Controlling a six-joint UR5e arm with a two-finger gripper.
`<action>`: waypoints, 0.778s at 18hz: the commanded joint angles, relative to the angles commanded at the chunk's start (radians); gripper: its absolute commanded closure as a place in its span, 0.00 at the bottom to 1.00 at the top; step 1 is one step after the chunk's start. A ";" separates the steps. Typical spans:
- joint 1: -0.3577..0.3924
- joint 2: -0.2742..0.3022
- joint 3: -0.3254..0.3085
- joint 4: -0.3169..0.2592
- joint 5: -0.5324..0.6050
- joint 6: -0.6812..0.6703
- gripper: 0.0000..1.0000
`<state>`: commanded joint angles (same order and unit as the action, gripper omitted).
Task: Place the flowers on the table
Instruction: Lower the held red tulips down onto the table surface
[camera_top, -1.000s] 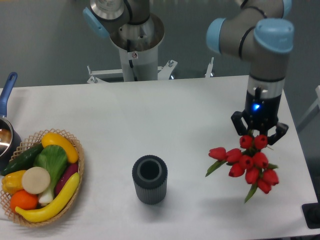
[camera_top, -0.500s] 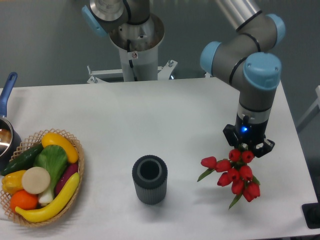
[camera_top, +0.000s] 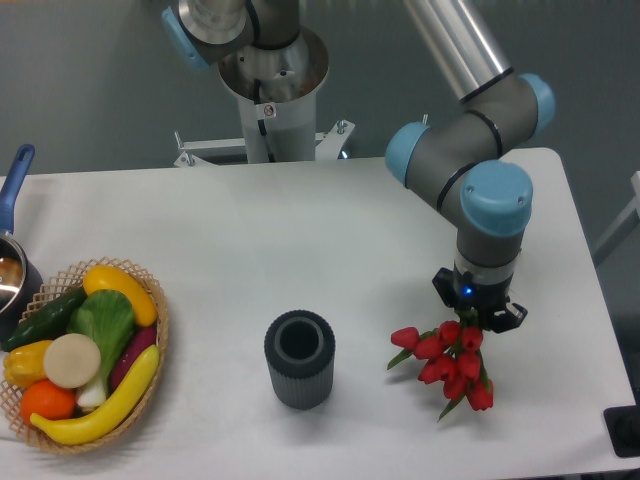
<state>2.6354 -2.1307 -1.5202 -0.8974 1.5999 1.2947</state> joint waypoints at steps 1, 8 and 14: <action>0.000 -0.003 0.000 0.000 0.000 0.002 0.64; 0.002 0.008 -0.002 0.008 -0.011 0.011 0.20; 0.061 0.083 0.026 0.005 -0.124 0.009 0.00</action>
<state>2.6965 -2.0480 -1.4942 -0.8928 1.4760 1.3039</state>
